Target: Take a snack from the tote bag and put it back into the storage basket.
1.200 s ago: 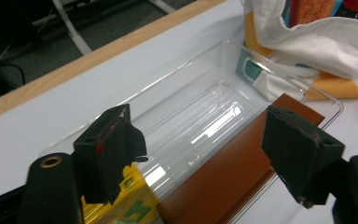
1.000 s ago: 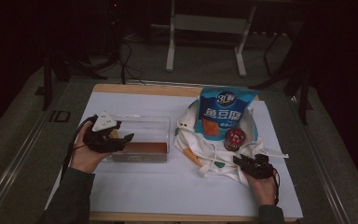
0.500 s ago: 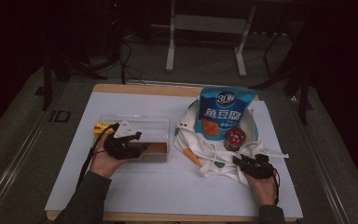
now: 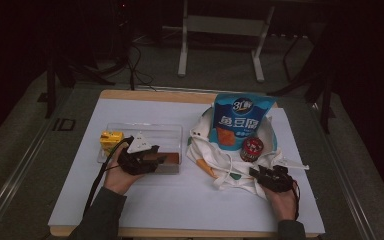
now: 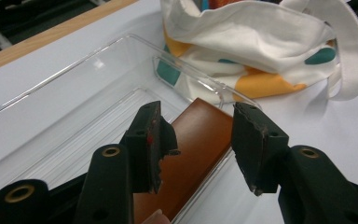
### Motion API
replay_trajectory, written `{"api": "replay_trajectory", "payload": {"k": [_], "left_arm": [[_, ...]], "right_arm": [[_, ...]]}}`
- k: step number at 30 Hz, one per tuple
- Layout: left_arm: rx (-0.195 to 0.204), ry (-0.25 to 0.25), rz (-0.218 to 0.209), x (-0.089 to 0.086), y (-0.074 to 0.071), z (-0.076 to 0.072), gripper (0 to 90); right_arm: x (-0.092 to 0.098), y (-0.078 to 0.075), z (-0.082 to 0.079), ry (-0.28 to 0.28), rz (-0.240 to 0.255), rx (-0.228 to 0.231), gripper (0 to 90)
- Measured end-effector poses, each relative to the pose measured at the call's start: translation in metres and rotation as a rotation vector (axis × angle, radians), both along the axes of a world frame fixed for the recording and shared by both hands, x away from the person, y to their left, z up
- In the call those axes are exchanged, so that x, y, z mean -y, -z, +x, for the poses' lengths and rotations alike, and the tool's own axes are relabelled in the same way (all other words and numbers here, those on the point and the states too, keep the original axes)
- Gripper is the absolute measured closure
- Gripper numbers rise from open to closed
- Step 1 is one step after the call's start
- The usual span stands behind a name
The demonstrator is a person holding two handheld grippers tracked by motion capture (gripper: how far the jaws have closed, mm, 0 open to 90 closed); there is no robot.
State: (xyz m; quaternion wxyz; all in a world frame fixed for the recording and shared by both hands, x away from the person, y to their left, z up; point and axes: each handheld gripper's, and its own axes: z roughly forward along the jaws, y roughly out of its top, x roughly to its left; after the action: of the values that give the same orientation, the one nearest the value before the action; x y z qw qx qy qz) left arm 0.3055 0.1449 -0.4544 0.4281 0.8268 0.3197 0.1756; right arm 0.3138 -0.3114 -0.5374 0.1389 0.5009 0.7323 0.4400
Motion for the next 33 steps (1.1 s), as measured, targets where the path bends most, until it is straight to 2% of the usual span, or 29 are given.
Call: {"api": "replay_trajectory", "payload": {"k": [3, 6, 12, 19, 22, 24, 26, 29, 33], "left_arm": [[0.009, -0.003, -0.037, 0.0, 0.003, -0.002, 52.3], [0.01, 0.009, -0.013, 0.002, 0.005, -0.002, 52.7], [-0.012, 0.033, -0.021, 0.004, 0.011, -0.007, 52.8], [-0.007, 0.064, -0.002, 0.004, 0.018, -0.009, 53.0], [-0.006, 0.075, -0.006, 0.005, 0.02, -0.01, 53.0], [-0.003, 0.074, -0.005, 0.005, 0.022, -0.011, 53.6], [-0.004, 0.079, -0.021, 0.004, 0.023, -0.012, 54.2], [0.026, 0.071, -0.033, 0.004, 0.026, -0.016, 53.9], [0.029, 0.076, -0.038, 0.003, 0.028, -0.019, 53.8]], "right_arm": [[-0.002, -0.004, 0.0, 0.006, -0.018, -0.004, 59.9], [-0.003, -0.008, -0.001, 0.011, -0.033, -0.004, 60.1], [-0.003, -0.017, -0.003, 0.011, -0.054, 0.006, 60.2], [-0.004, -0.03, -0.003, 0.023, -0.098, 0.026, 58.3], [-0.004, -0.037, -0.004, 0.006, -0.129, 0.027, 56.9], [-0.001, -0.043, -0.005, 0.002, -0.131, 0.036, 56.7], [0.002, -0.049, -0.005, 0.0, -0.143, 0.041, 56.5], [0.006, -0.059, -0.005, -0.007, -0.132, 0.047, 56.4], [0.01, -0.073, -0.003, -0.012, -0.138, 0.063, 59.0]]}}
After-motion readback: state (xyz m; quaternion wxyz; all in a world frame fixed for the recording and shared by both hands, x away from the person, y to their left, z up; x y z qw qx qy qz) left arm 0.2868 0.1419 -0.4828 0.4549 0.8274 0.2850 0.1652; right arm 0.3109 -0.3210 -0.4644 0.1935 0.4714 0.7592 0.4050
